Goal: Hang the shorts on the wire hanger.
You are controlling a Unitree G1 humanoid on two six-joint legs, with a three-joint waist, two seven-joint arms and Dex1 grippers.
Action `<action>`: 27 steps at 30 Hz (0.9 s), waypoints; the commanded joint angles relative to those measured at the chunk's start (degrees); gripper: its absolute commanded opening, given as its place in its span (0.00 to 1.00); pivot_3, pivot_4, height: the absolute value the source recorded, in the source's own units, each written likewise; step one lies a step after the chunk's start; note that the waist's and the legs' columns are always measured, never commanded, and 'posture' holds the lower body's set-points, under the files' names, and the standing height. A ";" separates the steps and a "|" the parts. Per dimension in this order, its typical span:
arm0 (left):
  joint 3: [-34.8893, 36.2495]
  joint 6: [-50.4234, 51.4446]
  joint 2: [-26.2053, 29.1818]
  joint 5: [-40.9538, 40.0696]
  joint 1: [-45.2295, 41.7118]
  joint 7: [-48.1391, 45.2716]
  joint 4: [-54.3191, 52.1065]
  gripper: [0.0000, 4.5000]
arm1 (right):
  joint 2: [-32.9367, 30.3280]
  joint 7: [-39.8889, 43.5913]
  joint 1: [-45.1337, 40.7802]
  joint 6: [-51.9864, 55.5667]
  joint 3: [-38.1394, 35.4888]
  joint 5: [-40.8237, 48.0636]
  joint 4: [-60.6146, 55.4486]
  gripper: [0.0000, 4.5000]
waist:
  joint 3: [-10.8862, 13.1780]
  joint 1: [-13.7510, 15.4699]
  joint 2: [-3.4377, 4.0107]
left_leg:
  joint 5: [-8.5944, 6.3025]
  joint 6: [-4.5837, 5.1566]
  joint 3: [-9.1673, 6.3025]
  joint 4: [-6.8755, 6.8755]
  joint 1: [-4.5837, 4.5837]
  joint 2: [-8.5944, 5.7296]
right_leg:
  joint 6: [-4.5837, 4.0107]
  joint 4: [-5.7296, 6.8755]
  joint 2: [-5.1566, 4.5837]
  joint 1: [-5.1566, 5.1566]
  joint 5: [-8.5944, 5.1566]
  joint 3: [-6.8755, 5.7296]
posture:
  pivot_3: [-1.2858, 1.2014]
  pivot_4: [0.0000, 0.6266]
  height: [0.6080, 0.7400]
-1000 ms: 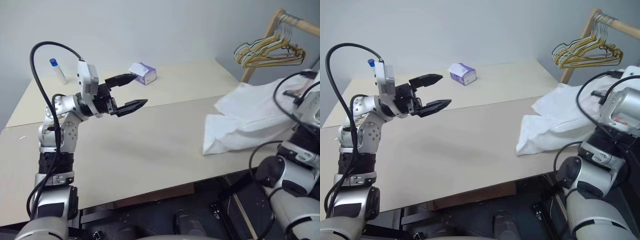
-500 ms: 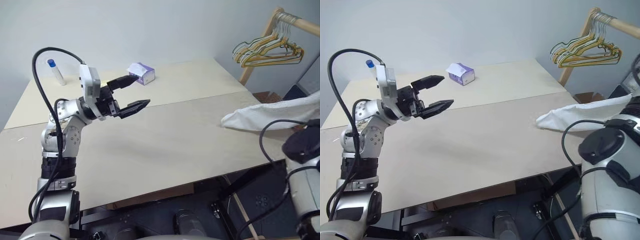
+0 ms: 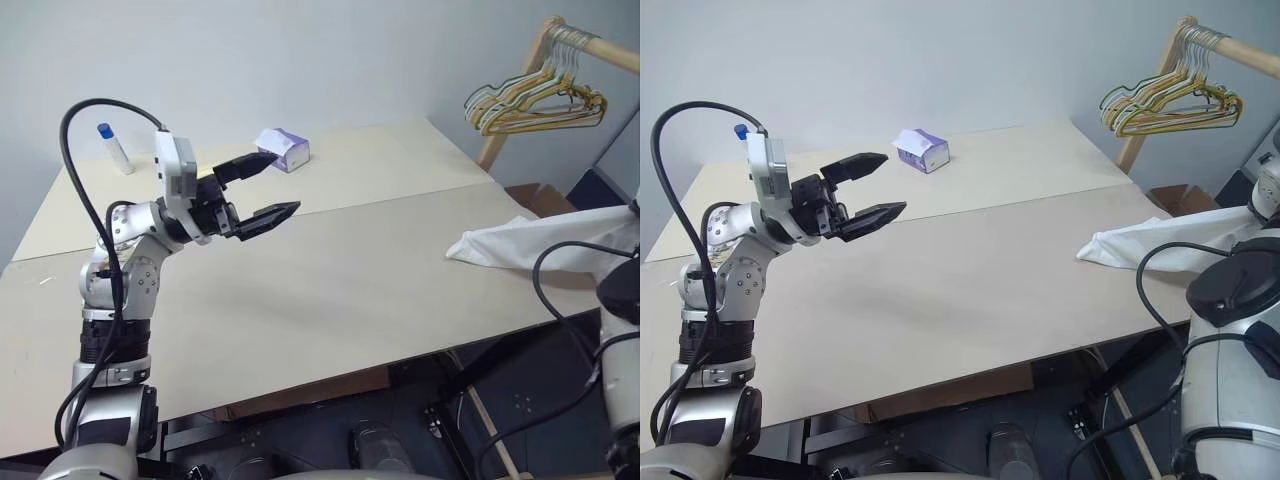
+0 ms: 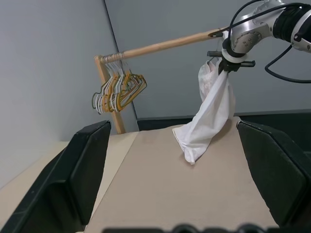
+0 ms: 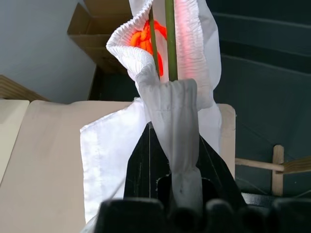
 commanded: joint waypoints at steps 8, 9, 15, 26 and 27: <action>0.66 -0.73 0.80 -1.21 -0.33 -1.26 -1.66 1.00 | -3.35 2.75 1.36 -2.89 6.67 1.49 3.59 0.15 | 0.00 -0.06 0.00 | 0.00 0.01 0.06 -0.16 -0.01 0.00 | 0.17 -0.44 0.04 0.09 0.10 0.03 | 0.46 0.00 1.00; 0.73 -0.86 0.74 -1.25 -0.41 -1.40 -1.55 1.00 | -3.43 2.65 1.49 -3.22 7.79 0.97 3.37 0.19 | 0.00 -0.05 0.00 | 0.00 0.01 0.06 -0.17 -0.01 -0.01 | 0.18 -0.45 0.04 0.09 0.10 0.03 | 0.46 0.00 1.00; 1.05 -0.89 0.29 -1.96 -0.24 -1.82 -1.94 1.00 | -2.92 1.11 2.30 -3.99 11.06 0.69 2.16 0.67 | 0.01 0.07 0.01 | 0.02 -0.03 0.08 -0.24 -0.01 -0.02 | 0.17 -0.47 0.03 0.06 0.11 0.07 | 0.46 0.00 1.00; 1.52 -1.10 -0.28 -3.18 0.42 -0.59 -2.74 1.00 | 1.89 -6.27 6.80 -6.74 21.52 -7.14 -9.81 0.99 | 0.00 0.06 0.07 | 0.07 -0.11 0.15 -0.28 0.05 -0.02 | 0.18 -0.44 0.03 0.06 0.11 0.14 | 0.46 0.00 1.00; 1.65 -1.06 -0.20 -3.28 0.39 -0.62 -2.66 1.00 | 2.70 -6.94 7.70 -7.69 23.35 -8.86 -12.22 0.99 | 0.00 0.07 0.06 | 0.07 -0.12 0.16 -0.28 0.05 -0.02 | 0.19 -0.43 0.03 0.05 0.11 0.14 | 0.46 0.00 1.00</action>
